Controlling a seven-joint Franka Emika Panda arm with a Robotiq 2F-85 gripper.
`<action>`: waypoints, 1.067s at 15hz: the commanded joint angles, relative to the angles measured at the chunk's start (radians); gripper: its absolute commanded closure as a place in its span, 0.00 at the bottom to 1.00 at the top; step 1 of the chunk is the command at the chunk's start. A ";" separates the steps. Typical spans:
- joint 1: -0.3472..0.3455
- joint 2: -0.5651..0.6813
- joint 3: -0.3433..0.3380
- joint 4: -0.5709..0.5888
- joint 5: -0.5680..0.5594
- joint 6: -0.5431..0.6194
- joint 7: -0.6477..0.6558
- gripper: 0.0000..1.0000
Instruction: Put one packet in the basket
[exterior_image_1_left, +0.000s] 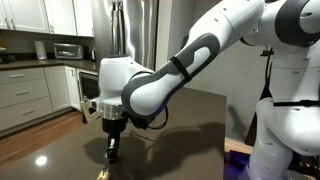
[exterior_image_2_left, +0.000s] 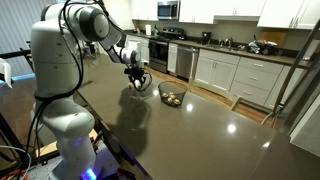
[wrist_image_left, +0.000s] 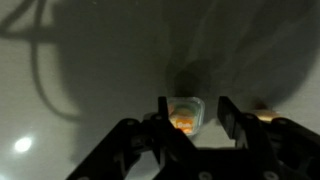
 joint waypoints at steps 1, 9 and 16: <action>-0.003 0.026 0.001 0.034 -0.022 -0.016 -0.015 0.75; -0.005 -0.006 -0.008 0.040 -0.047 -0.050 -0.004 0.91; -0.016 -0.123 -0.029 0.015 -0.102 -0.126 0.004 0.92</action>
